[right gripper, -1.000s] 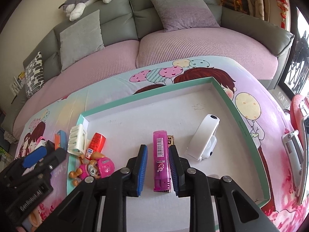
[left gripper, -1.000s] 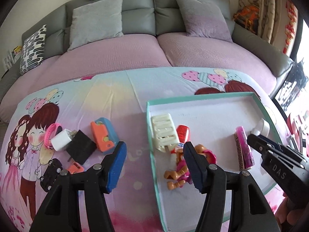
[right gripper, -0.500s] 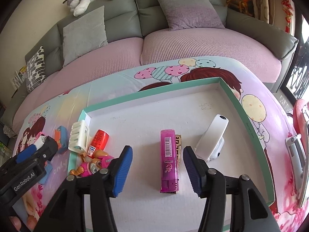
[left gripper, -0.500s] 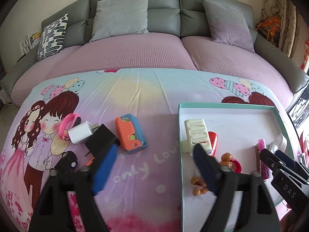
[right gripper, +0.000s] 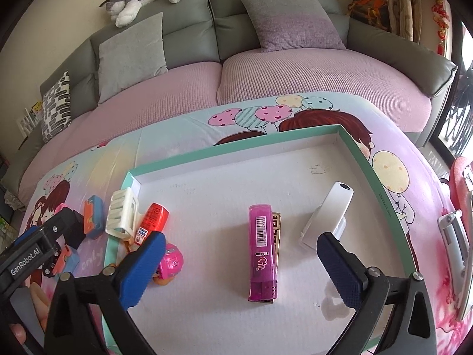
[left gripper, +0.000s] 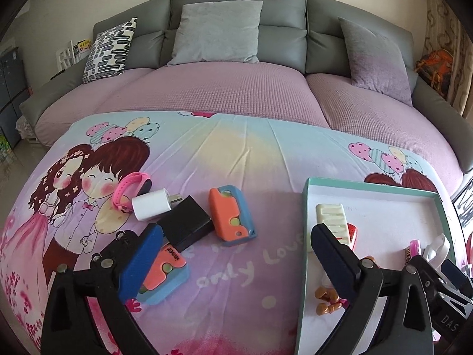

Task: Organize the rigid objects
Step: 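Move both tools back from the tray over the remaining objects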

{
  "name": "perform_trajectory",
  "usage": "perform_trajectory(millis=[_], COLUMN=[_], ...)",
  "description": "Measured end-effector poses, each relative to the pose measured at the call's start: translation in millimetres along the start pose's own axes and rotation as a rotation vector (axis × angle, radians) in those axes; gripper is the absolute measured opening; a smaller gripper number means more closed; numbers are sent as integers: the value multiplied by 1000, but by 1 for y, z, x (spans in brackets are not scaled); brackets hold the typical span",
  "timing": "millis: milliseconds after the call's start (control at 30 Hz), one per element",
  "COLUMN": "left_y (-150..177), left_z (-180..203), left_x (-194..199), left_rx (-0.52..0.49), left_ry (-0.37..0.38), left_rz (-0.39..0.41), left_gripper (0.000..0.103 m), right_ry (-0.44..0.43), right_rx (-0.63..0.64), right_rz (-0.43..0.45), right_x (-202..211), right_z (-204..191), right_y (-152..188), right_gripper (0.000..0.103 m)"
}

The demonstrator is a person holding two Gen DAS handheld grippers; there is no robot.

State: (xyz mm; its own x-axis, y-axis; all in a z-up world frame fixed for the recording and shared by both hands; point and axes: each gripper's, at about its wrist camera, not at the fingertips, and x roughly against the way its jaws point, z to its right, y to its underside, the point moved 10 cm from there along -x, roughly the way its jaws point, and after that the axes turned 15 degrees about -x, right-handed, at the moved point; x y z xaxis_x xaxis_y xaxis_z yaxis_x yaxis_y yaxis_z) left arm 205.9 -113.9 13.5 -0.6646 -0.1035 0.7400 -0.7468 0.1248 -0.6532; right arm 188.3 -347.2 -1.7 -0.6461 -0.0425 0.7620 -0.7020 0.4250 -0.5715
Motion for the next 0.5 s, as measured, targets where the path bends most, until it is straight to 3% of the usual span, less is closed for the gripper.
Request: perform_trajectory(millis=[500], left_y=[-5], left_z=[-8], left_x=[6], left_rx=[35], left_ry=[2], left_rz=[37], left_gripper=[100], right_ry=[-19], right_rx=[35], right_rz=[7], right_x=[3], right_z=[-13], right_y=[2], right_gripper=[103])
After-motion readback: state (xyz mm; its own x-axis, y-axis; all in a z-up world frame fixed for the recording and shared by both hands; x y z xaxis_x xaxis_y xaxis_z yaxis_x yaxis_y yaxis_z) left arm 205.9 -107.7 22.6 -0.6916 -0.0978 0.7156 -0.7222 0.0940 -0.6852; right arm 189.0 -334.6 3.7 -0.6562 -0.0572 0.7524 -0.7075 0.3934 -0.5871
